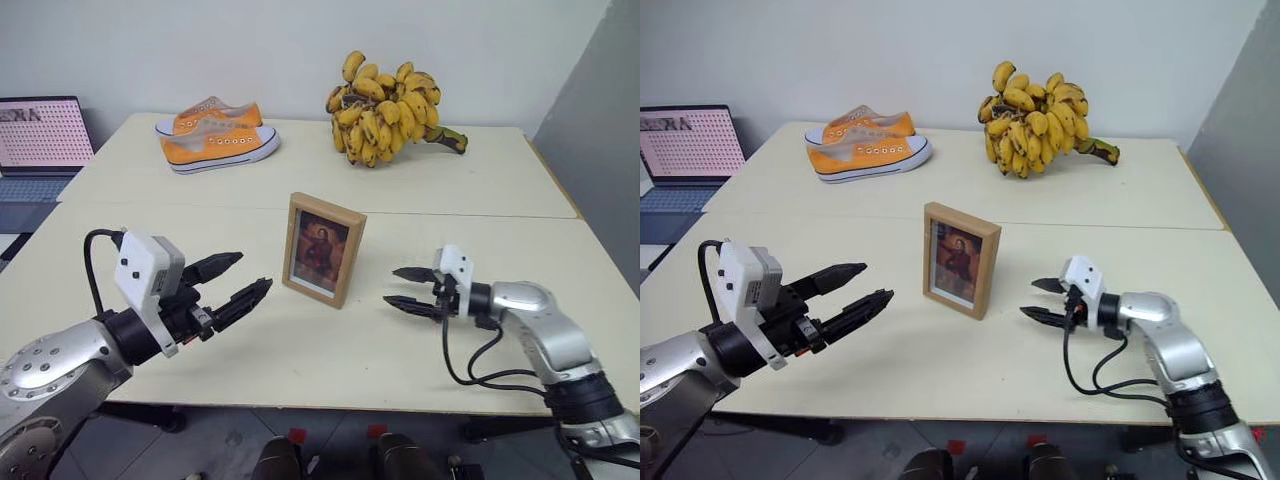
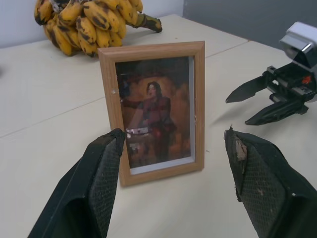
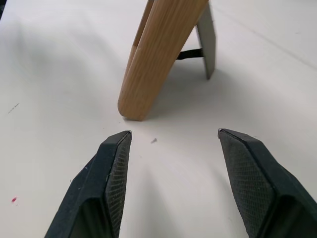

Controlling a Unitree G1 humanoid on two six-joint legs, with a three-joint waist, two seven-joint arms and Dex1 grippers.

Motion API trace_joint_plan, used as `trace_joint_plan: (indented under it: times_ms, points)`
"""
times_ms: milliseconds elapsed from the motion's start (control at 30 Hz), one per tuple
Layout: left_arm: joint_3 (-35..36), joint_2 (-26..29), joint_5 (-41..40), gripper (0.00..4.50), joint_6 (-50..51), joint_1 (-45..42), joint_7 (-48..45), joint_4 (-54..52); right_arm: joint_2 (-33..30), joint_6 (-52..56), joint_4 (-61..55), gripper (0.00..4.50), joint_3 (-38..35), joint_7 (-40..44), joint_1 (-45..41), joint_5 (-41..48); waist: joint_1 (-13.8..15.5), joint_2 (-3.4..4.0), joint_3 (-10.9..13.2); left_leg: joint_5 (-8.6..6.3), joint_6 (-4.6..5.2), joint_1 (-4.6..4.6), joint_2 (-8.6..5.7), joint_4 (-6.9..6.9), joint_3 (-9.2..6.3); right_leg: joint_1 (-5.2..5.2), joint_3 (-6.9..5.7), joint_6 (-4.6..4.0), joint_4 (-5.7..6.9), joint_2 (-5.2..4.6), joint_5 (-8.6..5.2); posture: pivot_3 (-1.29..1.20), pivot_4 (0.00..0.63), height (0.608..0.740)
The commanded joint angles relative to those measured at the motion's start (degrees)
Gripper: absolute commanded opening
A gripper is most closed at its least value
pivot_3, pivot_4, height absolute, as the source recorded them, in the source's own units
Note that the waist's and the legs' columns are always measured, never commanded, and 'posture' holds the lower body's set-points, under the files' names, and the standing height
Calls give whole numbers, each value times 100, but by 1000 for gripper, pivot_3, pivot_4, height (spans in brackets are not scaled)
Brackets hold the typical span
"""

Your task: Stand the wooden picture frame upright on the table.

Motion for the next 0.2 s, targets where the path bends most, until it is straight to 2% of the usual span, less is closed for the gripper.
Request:
trace_joint_plan:
  times_ms: [33,133,200]
  points:
    - [-147,18,-56,3456,-2,-351,-108,270,49,712,-988,2927,-567,-497,-237,662,-16,0,0,0,0,0,0,0,-1,1,1,0,1,1,0,0,150,740]
    - [-196,56,-182,3456,132,-557,-102,431,171,1122,-1231,2927,-698,-825,-262,921,-9,-2,1,-1,1,-1,0,-1,-2,0,1,0,-1,2,0,0,150,740]
    - [-313,102,21,3456,177,-690,-71,514,176,1187,-1323,2927,-682,-912,-180,938,-6,-3,1,-1,1,-3,0,-1,-3,1,0,1,-4,1,-2,0,150,740]
